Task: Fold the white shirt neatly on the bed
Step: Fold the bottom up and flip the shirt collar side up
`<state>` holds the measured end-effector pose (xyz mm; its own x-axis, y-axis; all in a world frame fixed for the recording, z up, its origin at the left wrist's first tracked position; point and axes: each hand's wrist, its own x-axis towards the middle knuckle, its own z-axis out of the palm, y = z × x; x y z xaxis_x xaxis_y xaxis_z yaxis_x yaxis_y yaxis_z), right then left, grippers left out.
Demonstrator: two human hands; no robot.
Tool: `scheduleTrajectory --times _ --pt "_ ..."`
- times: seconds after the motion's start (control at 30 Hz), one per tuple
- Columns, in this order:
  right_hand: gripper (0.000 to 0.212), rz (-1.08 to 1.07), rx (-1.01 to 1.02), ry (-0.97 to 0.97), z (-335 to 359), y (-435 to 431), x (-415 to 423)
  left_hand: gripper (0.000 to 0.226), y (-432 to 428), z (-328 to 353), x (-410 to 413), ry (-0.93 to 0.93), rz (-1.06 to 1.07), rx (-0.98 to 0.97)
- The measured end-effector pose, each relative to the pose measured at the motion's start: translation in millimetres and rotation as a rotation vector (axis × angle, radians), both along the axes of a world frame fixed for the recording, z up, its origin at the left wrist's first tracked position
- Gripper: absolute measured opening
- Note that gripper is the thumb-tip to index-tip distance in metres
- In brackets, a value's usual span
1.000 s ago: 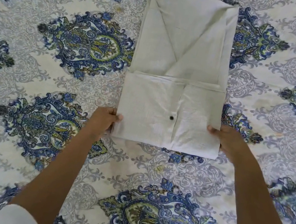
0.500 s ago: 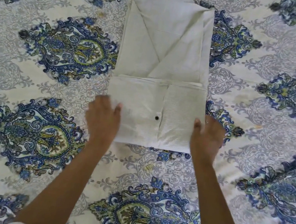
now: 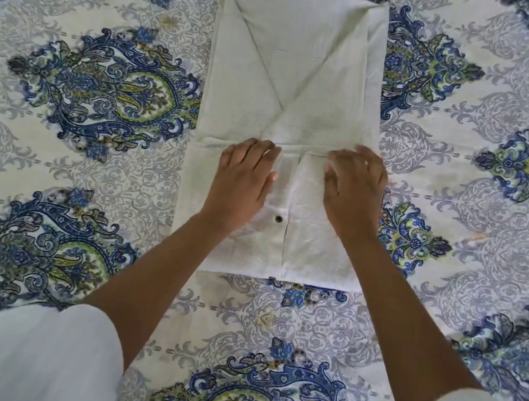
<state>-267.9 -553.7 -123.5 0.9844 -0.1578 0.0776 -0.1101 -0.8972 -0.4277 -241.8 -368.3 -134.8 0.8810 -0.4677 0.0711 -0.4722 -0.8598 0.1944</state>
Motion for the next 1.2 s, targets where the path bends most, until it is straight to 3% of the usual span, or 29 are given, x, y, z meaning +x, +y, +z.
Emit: scheduleTrajectory --times 0.1,0.37,0.5,0.6,0.7,0.8,0.9,0.97,1.07,1.2 --pt "0.024 0.088 0.035 0.12 10 2 20 0.031 -10 5 20 0.041 0.036 -0.026" --pt "0.045 0.216 -0.187 0.45 24 5 60 0.011 -14 13 46 0.235 0.093 -0.058" --pt "0.031 0.195 -0.035 0.61 31 5 72 0.005 -3 21 43 0.351 0.192 -0.395" --pt "0.041 0.177 -0.015 0.697 31 10 76 0.023 12 32 35 0.467 0.22 -0.705" --pt "0.033 0.173 -0.021 0.716 34 15 78 0.02 19 40 29 0.504 0.212 -0.808" --pt "0.025 0.21 0.293 0.719 39 16 79 0.011 16 45 30 0.496 0.196 -0.814" --pt "0.019 0.098 0.6 0.648 45 14 76 0.009 11 46 33 0.511 0.198 -0.806" --pt "0.006 0.069 0.639 0.606 42 14 76 0.01 9 44 36 0.521 0.21 -0.816" --pt "0.025 0.102 0.668 0.577 34 19 78 0.011 5 41 38 0.521 0.212 -0.82" --pt "0.023 0.118 0.61 0.469 21 19 76 0.017 -6 32 45 0.53 0.202 -0.785"
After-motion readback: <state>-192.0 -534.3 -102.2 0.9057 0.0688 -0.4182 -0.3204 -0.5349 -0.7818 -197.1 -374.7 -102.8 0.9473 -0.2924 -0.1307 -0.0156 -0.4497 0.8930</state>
